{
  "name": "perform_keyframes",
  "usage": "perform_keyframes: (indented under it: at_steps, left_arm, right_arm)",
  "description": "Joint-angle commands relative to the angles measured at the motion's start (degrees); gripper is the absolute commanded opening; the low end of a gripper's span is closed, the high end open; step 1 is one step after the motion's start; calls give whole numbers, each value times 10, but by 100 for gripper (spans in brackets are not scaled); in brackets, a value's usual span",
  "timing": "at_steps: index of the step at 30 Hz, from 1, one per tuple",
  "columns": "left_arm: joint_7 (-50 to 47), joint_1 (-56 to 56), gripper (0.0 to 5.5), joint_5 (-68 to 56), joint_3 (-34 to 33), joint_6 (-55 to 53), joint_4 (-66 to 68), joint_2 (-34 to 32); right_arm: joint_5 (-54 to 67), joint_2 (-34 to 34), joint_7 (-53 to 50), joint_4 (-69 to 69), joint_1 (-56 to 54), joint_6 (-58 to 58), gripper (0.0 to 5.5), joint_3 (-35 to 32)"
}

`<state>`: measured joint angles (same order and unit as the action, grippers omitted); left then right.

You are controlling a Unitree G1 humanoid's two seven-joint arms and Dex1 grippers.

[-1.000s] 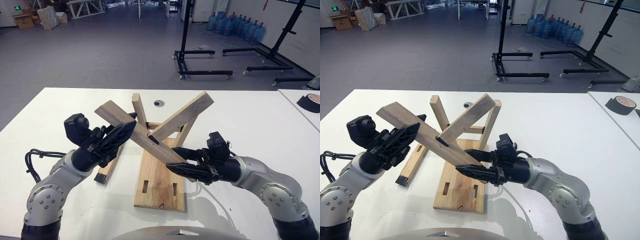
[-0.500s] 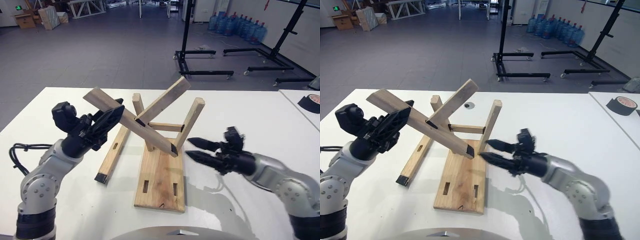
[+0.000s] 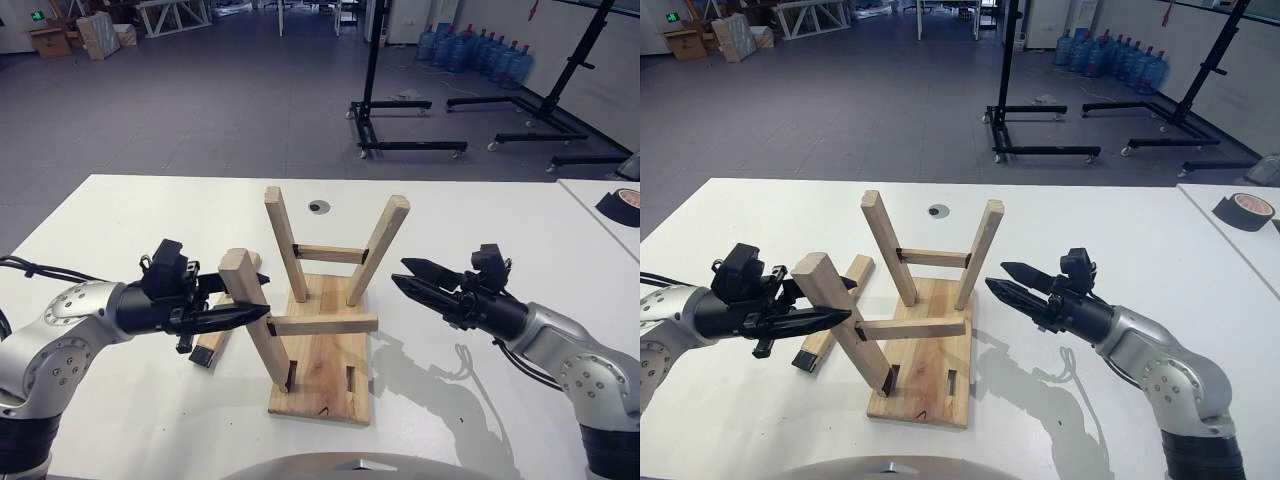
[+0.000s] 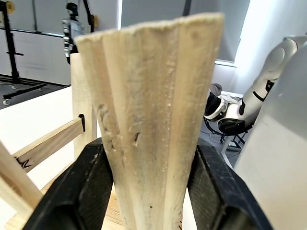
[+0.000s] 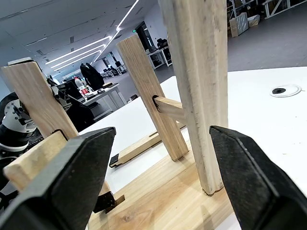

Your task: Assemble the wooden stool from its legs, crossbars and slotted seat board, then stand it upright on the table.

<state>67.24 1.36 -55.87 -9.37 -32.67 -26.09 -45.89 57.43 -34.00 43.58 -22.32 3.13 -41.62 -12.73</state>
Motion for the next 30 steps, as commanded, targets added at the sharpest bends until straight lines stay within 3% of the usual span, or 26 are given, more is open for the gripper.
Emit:
perform_keyframes:
  at_steps: [1, 13, 24, 30]
  left_arm:
    - [2, 21, 204, 25, 23, 3, 14, 7]
    - [-10, 57, 204, 19, 34, -1, 35, 37]
    - [17, 49, 204, 117, 92, 37, 57, 22]
    - [14, 10, 204, 225, 146, 116, 41, -3]
  right_arm:
    - [-15, 1, 6, 8, -4, 6, 360, 6]
    - [-49, 0, 30, 37, -9, 17, 360, 26]
    - [-68, 0, 47, 51, -29, 15, 360, 45]
    - [-69, 4, 46, 42, -31, 12, 360, 55]
